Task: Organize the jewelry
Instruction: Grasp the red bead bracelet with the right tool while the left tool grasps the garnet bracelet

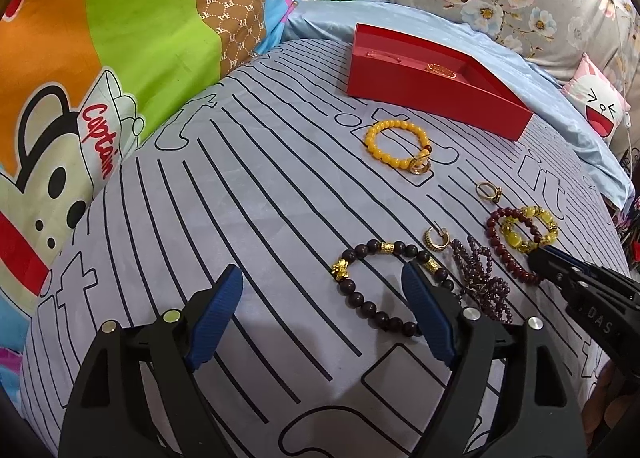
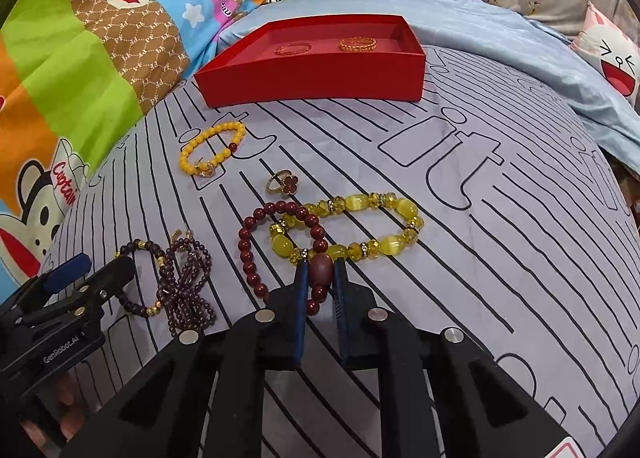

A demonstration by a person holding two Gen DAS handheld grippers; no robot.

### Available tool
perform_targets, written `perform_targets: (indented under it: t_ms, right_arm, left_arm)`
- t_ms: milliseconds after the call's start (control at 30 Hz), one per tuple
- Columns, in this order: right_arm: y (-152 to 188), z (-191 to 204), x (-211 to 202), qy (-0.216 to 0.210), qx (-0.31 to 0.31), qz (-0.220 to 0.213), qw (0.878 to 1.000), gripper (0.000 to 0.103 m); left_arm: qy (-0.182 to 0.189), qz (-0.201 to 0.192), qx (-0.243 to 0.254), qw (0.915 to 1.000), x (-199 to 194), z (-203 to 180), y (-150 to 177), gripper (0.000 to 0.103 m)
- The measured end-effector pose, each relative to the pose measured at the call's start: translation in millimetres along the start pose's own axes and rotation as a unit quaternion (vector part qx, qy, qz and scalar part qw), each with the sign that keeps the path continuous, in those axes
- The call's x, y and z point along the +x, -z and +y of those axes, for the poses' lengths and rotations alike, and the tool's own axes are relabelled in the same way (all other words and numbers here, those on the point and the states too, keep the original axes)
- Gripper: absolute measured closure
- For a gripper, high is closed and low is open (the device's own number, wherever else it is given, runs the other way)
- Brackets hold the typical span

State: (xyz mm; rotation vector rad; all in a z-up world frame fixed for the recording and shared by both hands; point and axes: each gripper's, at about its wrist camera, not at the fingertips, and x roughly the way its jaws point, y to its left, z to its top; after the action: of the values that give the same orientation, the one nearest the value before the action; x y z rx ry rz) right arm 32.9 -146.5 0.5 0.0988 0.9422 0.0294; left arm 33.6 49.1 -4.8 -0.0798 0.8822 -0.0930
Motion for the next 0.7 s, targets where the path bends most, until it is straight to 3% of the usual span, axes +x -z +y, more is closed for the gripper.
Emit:
perform_targets:
  t_ms: [100, 233, 467, 700]
  right_arm:
    - [2, -5, -7, -0.002, 0.008, -0.002, 1.0, 0.091]
    - [7, -15, -17, -0.003, 0.022, -0.002, 1.0, 0.091]
    - [14, -28, -29, -0.005, 0.038, -0.002, 0.999, 0.091]
    - [17, -32, -31, -0.01, 0.044, 0.0, 0.999, 0.091]
  left_arm:
    - [0.0, -0.011, 0.003, 0.9999, -6, -4, 1, 0.025]
    - [0.031, -0.004, 0.002, 0.9995, -13, -15, 6, 0.025]
    - [0.062, 0.001, 0.043, 0.9971, -17, -52, 7, 0.026]
    - [0.071, 0.022, 0.058, 0.9955, 2, -75, 1, 0.045]
